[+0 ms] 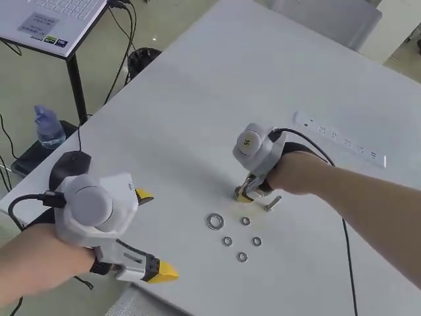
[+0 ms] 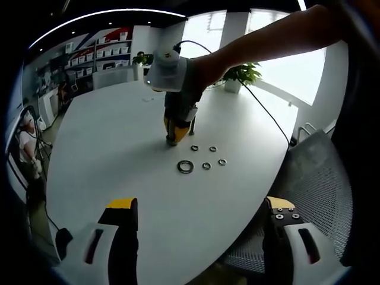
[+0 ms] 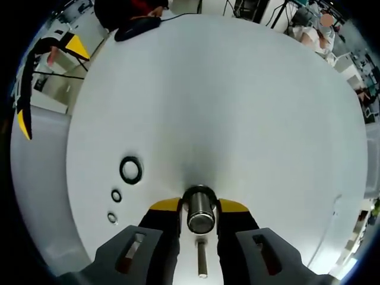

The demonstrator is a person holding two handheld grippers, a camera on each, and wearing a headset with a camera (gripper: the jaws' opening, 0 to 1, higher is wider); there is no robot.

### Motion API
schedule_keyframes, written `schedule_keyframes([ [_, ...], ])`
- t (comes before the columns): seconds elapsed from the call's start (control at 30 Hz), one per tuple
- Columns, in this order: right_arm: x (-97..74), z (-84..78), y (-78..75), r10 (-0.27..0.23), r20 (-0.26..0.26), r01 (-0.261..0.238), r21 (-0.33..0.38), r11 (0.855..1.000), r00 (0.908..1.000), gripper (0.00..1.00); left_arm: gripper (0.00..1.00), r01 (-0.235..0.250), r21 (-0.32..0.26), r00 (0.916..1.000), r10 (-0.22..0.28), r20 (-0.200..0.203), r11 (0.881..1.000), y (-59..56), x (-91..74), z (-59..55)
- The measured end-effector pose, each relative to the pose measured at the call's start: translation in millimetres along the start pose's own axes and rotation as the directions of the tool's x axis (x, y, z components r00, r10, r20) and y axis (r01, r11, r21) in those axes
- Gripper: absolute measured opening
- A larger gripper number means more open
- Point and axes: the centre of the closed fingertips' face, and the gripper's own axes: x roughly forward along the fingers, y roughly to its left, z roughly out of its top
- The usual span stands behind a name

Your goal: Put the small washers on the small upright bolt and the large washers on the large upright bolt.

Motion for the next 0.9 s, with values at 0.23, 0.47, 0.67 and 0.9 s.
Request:
schedule_keyframes([
  [0.23,-0.6,1.5,-0.4,0.009,0.007,-0.009,0.011,1.000,0.9999,0.22,0.86,-0.001,0.000,1.0000,0.001,-0.006,1.000,2.1,-0.3,-1.3],
  [0.47,-0.1,1.5,-0.1,0.012,0.006,-0.013,0.010,1.000,0.9999,0.23,0.86,0.000,0.003,1.0000,0.000,-0.003,1.000,1.9,0.6,1.6],
  [0.67,-0.1,2.3,1.2,0.019,0.011,-0.019,-0.003,1.000,0.9998,0.23,0.86,0.005,0.017,1.0000,-0.005,-0.005,1.000,0.7,0.1,3.0],
  [0.9,-1.2,4.4,-0.2,0.012,0.028,-0.012,-0.005,1.000,0.9995,0.25,0.92,-0.007,0.023,1.0000,0.007,0.005,1.000,3.1,1.7,8.8],
])
